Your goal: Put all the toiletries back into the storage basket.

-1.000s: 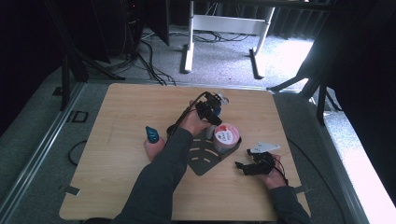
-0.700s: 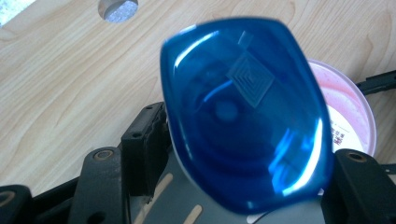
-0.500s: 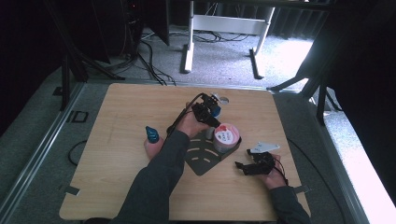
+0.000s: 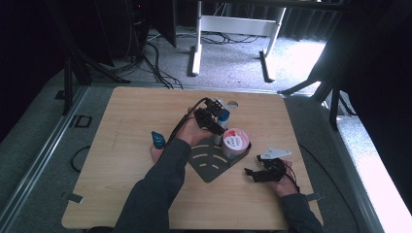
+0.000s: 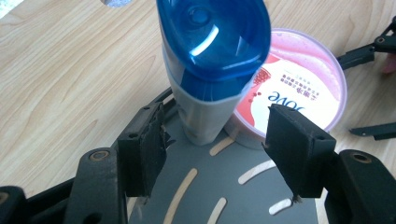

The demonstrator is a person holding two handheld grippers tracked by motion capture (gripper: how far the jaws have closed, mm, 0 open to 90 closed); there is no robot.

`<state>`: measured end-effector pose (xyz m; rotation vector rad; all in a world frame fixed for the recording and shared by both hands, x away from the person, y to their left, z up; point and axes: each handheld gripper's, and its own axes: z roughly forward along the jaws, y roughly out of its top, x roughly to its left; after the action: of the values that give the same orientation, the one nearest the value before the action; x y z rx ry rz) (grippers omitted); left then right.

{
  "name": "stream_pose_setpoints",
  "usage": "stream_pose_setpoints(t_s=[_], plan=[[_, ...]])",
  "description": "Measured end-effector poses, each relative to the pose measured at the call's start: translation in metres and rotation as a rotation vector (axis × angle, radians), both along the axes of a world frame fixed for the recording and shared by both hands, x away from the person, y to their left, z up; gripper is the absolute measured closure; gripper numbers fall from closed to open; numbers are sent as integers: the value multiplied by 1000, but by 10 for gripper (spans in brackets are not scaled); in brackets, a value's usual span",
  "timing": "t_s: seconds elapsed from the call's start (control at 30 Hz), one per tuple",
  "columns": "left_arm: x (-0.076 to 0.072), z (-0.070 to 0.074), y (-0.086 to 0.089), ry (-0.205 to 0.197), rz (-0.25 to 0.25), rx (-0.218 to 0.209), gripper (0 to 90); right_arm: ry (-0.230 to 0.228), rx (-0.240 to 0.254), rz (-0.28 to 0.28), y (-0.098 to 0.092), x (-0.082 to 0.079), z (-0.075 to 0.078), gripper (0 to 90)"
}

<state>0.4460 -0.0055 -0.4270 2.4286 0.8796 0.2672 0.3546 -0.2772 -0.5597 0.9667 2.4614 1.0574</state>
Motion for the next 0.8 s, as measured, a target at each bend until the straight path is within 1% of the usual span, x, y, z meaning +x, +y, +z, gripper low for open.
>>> stream_pose_setpoints(t_s=[0.03, 0.13, 0.3, 0.37, 0.53, 0.67, 0.77, 0.8], plan=[[-1, 1, 1, 5, 2, 2, 380, 0, 0, 0, 0, 0, 0, 196], [-4, 2, 6, -4, 1, 14, 377, 0, 0, 0, 0, 0, 0, 196], [-10, 5, 15, -17, 11, 2, 376, 1, 0, 0, 0, 0, 0, 196], [-14, 5, 20, -26, 15, 7, 375, 0, 0, 0, 0, 0, 0, 196], [-22, 9, 32, -44, 18, 0, 365, 1, 0, 0, 0, 0, 0, 196], [-24, 12, 39, -43, 24, -5, 365, 1, 0, 0, 0, 0, 0, 196], [-26, 13, 43, -55, 27, -7, 360, 1, 0, 0, 0, 0, 0, 197], [-28, 14, 45, -67, 24, -7, 363, 1, 0, 0, 0, 0, 0, 196]])
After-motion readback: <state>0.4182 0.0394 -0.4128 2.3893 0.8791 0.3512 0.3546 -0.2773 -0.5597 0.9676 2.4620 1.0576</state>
